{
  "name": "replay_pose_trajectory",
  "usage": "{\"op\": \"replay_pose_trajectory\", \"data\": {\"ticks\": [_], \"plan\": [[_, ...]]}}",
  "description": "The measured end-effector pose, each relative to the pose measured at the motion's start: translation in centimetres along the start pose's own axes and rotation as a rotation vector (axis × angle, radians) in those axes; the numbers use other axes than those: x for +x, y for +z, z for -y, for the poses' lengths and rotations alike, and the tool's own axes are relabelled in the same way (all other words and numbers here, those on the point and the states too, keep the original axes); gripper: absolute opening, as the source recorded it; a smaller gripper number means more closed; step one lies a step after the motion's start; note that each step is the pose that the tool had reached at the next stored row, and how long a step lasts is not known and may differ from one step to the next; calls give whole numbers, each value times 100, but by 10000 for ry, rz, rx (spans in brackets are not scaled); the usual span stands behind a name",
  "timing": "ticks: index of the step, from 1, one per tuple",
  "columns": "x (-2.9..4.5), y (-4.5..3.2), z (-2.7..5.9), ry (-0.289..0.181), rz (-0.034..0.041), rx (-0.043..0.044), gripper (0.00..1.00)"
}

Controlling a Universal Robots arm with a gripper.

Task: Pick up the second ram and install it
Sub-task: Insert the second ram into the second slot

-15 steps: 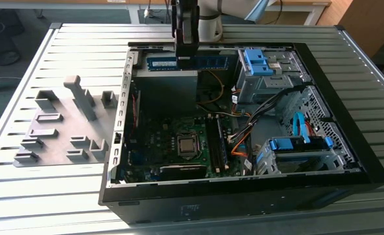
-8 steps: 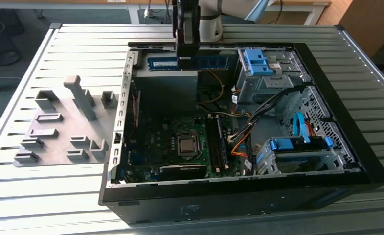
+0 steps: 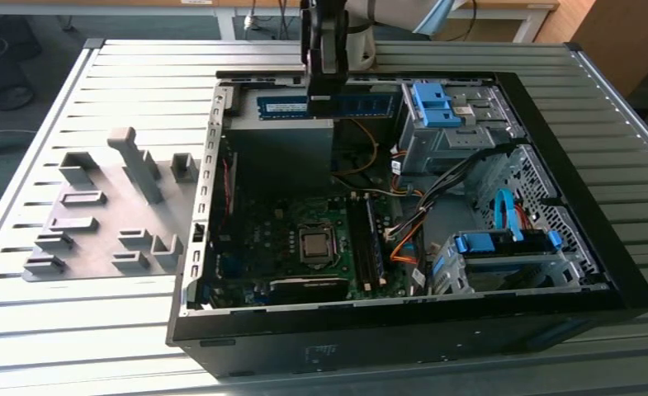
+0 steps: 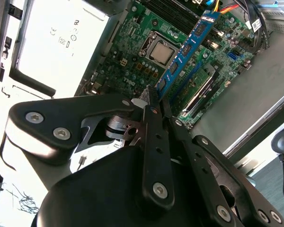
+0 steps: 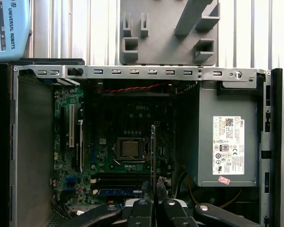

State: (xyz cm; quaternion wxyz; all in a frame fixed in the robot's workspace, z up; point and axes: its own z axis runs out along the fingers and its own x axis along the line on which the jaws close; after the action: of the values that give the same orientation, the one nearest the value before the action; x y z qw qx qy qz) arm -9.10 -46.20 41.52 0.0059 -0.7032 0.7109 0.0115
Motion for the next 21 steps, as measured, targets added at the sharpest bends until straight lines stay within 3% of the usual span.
{"op": "replay_pose_trajectory", "data": {"ticks": [12, 21], "plan": [[0, 0, 3, 48, -4, 2, 14], [-2, 4, 4, 1226, -19, 29, 14]]}}
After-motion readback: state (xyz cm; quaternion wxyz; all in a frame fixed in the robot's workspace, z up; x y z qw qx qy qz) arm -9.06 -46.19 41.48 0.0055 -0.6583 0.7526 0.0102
